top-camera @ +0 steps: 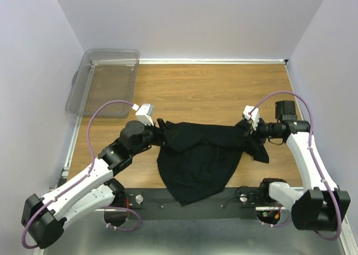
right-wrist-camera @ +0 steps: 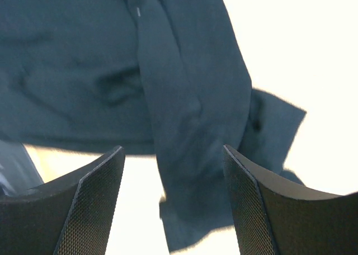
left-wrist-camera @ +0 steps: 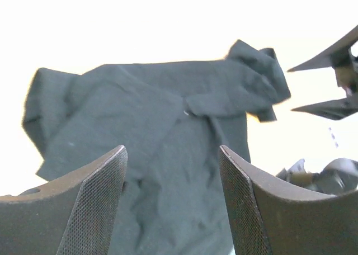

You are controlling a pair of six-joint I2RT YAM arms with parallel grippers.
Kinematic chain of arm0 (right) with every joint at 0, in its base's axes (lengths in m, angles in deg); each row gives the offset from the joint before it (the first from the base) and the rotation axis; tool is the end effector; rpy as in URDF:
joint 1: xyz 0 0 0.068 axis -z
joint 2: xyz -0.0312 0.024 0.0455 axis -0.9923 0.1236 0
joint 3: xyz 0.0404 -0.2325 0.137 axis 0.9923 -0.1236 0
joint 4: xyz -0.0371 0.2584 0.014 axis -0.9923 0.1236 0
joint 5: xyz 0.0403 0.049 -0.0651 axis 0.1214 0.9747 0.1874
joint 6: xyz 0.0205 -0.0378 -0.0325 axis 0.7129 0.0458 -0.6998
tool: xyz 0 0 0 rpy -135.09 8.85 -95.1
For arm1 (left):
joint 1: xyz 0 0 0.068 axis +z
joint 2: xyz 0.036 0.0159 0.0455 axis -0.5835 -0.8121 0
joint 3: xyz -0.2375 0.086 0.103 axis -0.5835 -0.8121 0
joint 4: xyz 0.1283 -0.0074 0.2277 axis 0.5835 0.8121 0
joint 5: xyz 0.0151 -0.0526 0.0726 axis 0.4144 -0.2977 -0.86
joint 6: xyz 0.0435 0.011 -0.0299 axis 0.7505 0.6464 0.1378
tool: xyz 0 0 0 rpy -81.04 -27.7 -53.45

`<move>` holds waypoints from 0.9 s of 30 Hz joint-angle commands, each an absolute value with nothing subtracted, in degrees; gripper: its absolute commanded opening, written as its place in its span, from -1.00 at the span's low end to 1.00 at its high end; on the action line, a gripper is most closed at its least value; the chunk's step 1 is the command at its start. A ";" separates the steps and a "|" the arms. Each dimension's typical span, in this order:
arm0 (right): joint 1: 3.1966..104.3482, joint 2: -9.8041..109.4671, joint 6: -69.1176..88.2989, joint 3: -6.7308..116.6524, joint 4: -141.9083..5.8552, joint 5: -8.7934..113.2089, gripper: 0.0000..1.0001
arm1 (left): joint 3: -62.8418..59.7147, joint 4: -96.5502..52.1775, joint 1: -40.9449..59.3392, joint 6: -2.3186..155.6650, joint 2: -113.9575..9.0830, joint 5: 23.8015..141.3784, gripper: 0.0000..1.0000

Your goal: Fold and stack the t-shirts

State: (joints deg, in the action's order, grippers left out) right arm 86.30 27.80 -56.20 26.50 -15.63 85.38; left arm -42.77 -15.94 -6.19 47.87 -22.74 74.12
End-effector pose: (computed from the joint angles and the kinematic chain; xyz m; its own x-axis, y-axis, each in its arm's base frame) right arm 0.1802 0.0125 0.2568 -0.2668 -0.6339 -0.7259 -0.8941 0.4439 -0.0590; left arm 0.1428 -0.1277 0.2626 -0.6145 -0.3191 -0.7215 0.3505 0.7088 -0.6121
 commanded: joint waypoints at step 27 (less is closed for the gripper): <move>86.50 34.76 -41.87 26.17 -24.24 90.09 0.57 | -54.49 -29.66 8.10 28.22 -41.27 71.07 0.23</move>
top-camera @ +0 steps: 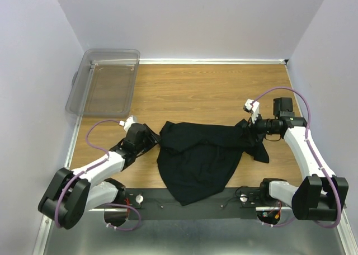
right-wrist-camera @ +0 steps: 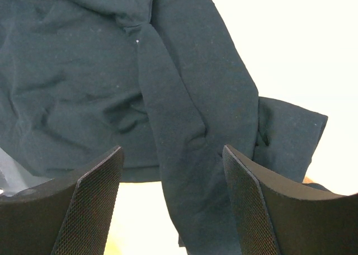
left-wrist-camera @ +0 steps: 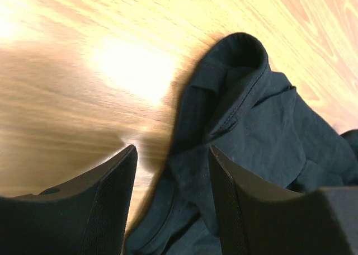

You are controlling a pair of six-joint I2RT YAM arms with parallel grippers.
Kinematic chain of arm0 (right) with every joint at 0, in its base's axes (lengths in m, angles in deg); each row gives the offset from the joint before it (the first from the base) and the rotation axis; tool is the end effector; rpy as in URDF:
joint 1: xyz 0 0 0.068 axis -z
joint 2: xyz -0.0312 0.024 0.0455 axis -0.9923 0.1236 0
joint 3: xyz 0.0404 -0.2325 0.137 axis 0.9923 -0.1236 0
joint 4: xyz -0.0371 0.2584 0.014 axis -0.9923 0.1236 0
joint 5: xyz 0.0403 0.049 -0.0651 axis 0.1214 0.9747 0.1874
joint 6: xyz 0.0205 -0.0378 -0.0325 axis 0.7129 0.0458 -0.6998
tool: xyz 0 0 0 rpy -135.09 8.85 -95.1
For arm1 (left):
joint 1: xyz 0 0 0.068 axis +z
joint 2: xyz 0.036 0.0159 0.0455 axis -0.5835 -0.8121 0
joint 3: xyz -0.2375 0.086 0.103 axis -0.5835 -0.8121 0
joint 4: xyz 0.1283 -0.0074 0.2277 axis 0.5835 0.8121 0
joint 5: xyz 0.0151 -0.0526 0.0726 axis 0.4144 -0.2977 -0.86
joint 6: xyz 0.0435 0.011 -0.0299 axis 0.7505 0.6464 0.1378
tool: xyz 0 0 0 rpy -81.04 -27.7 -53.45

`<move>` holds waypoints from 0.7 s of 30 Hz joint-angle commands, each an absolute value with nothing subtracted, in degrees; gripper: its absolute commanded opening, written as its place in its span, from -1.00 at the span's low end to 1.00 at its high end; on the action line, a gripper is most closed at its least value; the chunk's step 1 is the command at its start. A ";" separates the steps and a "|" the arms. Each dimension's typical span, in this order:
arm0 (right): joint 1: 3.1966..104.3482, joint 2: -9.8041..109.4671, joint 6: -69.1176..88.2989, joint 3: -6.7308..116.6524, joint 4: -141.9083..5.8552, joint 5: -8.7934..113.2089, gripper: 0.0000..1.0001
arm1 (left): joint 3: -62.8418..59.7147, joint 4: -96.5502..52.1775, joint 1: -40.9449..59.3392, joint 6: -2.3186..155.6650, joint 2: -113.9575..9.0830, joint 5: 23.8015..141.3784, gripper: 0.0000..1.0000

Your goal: Fold and stack the t-shirts

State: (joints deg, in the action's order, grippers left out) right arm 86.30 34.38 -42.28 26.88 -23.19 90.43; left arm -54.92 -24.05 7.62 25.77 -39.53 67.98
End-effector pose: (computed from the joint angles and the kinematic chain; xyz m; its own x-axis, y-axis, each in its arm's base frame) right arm 0.2078 0.0132 0.2466 -0.4342 -0.4680 -0.7697 -0.8289 0.5421 0.1380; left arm 0.1791 -0.0909 0.1519 -0.6088 -0.6742 -0.4181 -0.3185 0.6904 -0.6495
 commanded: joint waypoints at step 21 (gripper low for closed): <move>86.50 35.72 -41.87 26.08 -24.24 90.18 0.58 | -54.66 -23.52 9.06 30.51 -39.35 70.21 0.20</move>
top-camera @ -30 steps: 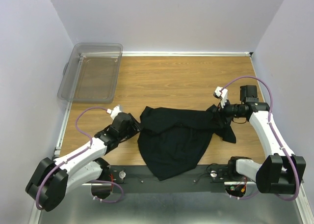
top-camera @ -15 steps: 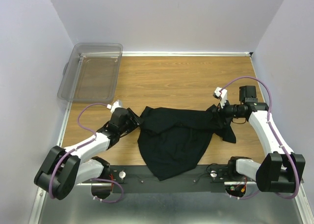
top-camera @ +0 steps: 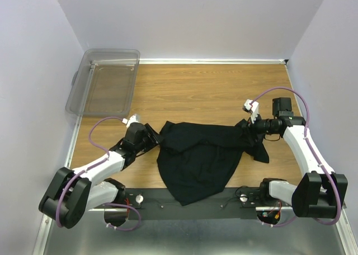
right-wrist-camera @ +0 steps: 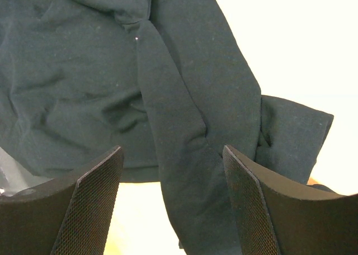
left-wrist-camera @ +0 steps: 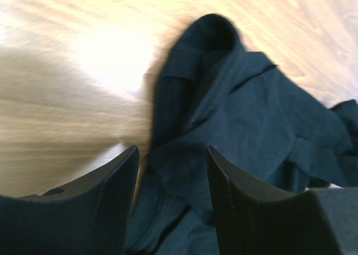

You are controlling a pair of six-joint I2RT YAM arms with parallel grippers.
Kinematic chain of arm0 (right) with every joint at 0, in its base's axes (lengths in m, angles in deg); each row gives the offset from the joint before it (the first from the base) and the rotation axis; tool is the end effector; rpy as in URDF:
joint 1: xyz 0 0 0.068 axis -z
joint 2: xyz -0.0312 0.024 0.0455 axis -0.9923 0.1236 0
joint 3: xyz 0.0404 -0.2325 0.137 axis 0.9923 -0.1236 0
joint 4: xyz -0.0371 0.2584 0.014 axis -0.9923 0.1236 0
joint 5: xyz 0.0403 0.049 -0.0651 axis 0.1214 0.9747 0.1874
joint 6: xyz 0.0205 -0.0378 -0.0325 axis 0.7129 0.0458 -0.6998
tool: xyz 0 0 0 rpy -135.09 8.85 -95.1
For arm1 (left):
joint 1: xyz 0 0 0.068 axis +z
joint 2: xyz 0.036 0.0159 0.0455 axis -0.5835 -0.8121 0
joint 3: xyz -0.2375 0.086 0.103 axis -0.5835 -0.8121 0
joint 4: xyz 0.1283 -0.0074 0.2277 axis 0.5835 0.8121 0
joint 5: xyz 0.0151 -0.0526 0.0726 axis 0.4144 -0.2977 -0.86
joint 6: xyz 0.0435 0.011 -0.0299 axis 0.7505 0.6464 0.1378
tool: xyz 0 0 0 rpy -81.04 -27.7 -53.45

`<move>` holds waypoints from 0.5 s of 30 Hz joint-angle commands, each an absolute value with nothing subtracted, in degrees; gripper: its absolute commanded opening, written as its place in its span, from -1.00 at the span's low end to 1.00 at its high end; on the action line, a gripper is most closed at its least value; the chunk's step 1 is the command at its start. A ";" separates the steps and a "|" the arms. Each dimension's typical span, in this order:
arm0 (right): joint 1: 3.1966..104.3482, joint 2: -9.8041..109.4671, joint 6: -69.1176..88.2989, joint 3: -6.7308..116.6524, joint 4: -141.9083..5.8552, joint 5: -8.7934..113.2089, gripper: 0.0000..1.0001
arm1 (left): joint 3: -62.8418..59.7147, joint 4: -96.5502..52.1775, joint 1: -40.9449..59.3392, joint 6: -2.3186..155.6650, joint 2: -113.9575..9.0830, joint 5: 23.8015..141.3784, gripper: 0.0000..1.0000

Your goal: Fold and stack the t-shirts

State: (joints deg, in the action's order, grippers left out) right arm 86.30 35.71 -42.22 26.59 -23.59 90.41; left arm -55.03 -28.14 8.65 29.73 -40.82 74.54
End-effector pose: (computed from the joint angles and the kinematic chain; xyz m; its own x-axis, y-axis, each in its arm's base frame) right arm 0.2108 0.0130 0.2410 -0.4514 -0.4666 -0.7606 -0.8252 0.5426 0.1569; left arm 0.1838 -0.0938 0.1532 -0.6701 -0.6154 -0.4150 -0.2186 0.6979 -0.6820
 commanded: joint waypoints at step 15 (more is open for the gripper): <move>86.50 35.99 -41.87 25.91 -24.24 90.01 0.59 | -56.16 -35.82 9.42 32.09 -46.99 81.27 0.12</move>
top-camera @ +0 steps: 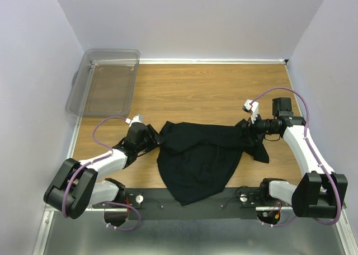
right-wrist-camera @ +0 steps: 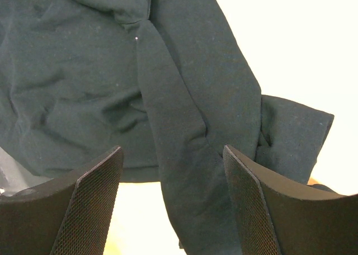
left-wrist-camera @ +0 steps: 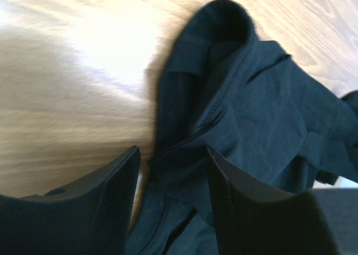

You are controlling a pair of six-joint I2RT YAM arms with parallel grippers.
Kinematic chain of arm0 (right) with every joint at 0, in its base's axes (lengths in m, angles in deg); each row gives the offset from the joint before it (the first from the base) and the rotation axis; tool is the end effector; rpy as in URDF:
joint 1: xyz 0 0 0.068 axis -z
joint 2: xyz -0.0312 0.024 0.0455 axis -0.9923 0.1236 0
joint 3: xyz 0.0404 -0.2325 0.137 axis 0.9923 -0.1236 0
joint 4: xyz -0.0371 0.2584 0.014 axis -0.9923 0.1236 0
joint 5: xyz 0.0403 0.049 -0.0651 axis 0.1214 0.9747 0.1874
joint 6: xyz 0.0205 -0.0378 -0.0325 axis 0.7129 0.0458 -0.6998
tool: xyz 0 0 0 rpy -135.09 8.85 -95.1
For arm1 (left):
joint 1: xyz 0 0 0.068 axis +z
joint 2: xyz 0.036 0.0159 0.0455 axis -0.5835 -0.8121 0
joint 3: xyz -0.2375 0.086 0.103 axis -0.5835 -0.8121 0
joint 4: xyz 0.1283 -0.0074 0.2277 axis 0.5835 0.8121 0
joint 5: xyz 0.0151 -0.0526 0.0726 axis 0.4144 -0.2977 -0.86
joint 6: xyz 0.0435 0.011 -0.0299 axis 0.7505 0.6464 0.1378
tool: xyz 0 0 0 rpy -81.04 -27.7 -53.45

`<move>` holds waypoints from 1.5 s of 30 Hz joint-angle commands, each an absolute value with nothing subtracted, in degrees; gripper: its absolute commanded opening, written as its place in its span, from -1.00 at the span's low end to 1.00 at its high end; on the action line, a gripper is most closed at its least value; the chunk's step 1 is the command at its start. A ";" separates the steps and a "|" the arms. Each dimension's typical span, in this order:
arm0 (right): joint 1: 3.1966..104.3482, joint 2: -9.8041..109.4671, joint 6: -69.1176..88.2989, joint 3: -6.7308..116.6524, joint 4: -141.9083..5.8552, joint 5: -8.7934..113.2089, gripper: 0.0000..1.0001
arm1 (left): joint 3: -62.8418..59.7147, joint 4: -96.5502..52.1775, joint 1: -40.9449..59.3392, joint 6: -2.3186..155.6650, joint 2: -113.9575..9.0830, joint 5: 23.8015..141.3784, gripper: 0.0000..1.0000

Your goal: Fold and stack the t-shirts

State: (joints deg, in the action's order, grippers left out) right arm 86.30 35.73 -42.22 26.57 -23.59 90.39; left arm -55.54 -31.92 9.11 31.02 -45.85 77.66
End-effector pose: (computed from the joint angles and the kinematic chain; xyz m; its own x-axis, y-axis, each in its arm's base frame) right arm 0.2109 0.0130 0.2409 -0.4520 -0.4667 -0.7601 -0.8250 0.5427 0.1574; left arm 0.1885 -0.0965 0.1397 -0.7130 -0.5819 -0.3913 -0.2073 0.7080 -0.6751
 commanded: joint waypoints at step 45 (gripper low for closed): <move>95.99 44.33 -31.23 32.41 -28.63 73.31 0.58 | -36.83 -31.78 10.56 56.69 -25.29 74.96 -1.00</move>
State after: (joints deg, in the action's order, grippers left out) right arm 95.65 44.50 -29.87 31.93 -30.97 70.43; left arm -41.26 -31.42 9.85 52.46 -28.14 78.65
